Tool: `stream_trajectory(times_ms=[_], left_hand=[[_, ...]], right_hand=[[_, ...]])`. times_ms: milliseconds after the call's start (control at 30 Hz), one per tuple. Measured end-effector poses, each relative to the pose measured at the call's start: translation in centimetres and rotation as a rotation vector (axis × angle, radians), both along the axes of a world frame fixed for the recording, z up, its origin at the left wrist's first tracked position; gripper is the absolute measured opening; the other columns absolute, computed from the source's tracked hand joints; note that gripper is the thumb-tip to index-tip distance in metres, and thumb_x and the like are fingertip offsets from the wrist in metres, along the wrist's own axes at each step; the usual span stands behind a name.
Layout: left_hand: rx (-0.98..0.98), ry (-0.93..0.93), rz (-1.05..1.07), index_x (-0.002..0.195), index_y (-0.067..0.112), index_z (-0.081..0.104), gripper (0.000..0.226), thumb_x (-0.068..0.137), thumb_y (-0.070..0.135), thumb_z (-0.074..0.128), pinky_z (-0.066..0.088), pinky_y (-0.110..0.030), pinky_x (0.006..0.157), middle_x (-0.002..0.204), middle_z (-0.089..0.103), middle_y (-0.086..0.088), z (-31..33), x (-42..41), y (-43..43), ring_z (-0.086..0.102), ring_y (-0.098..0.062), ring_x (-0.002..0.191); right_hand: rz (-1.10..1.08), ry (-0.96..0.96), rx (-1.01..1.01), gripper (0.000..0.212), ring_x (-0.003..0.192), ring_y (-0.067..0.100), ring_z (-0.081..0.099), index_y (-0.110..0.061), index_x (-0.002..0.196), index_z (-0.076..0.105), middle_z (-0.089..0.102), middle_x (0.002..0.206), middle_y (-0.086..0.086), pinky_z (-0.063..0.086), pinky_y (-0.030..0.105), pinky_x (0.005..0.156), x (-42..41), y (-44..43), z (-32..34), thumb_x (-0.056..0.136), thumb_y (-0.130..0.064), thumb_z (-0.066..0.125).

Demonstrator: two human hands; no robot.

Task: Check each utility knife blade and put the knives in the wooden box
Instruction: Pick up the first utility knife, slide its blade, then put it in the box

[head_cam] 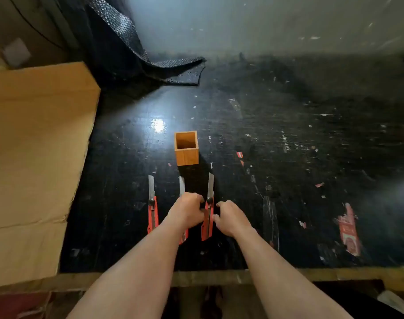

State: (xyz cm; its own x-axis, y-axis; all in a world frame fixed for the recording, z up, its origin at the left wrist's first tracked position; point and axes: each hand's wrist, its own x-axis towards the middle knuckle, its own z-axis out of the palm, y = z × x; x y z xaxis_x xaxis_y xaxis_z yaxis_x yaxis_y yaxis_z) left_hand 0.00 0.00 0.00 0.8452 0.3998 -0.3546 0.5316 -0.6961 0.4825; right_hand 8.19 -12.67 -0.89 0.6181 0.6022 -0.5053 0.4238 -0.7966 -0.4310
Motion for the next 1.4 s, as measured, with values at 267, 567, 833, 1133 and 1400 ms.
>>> stream_trajectory(times_ms=[267, 567, 833, 1133, 1400], left_hand=[[-0.162, 0.028, 0.258, 0.108, 0.013, 0.073, 0.019, 0.09, 0.008, 0.07, 0.061, -0.035, 0.088, 0.1, 0.075, -0.004, -1.7, 0.6, -2.4, 0.072, -0.017, 0.096], [-0.41, -0.117, 0.521, 0.119, 0.015, 0.069, 0.034, 0.087, 0.006, 0.076, 0.056, -0.022, 0.079, 0.109, 0.074, 0.0, -1.1, 1.3, -3.3, 0.068, -0.008, 0.094], [-0.591, -0.323, 0.516, 0.11, 0.023, 0.075, 0.031, 0.084, 0.008, 0.079, 0.063, -0.041, 0.089, 0.099, 0.079, 0.004, 4.9, 1.9, 0.6, 0.076, -0.014, 0.096], [-0.744, -0.527, 0.459, 0.114, 0.003, 0.071, 0.033, 0.087, -0.014, 0.067, 0.064, -0.048, 0.083, 0.107, 0.077, -0.019, 15.0, 2.3, 7.8, 0.078, -0.033, 0.093], [-0.767, -0.723, 0.342, 0.128, 0.018, 0.066, 0.053, 0.086, -0.015, 0.067, 0.065, -0.035, 0.064, 0.103, 0.076, -0.012, 23.8, 1.3, 11.3, 0.078, -0.024, 0.082]], right_hand=[[-0.27, 0.208, 0.141, 0.03, 0.092, 0.016, 0.069, -0.02, 0.125, 0.062, 0.069, 0.104, 0.0, 0.06, 0.04, 0.085, -0.4, -0.1, -1.7, 0.095, -0.014, 0.061], [-0.433, 0.268, 0.363, 0.019, 0.077, 0.007, 0.071, -0.023, 0.108, 0.063, 0.072, 0.091, -0.003, 0.056, 0.023, 0.062, 0.6, -1.2, 0.0, 0.095, -0.009, 0.063], [-0.404, 0.245, 0.607, 0.021, 0.088, 0.009, 0.072, -0.021, 0.106, 0.067, 0.074, 0.095, -0.006, 0.062, 0.032, 0.076, 2.7, 1.3, 6.0, 0.09, -0.008, 0.07], [-0.289, 0.229, 0.872, 0.025, 0.088, 0.016, 0.076, -0.009, 0.115, 0.064, 0.075, 0.103, 0.008, 0.064, 0.037, 0.077, 3.7, 7.1, 15.5, 0.092, -0.001, 0.065], [-0.101, 0.084, 0.983, 0.05, 0.087, 0.019, 0.076, -0.026, 0.133, 0.052, 0.074, 0.104, 0.006, 0.063, 0.026, 0.071, 4.3, 11.7, 23.5, 0.095, 0.004, 0.061]])
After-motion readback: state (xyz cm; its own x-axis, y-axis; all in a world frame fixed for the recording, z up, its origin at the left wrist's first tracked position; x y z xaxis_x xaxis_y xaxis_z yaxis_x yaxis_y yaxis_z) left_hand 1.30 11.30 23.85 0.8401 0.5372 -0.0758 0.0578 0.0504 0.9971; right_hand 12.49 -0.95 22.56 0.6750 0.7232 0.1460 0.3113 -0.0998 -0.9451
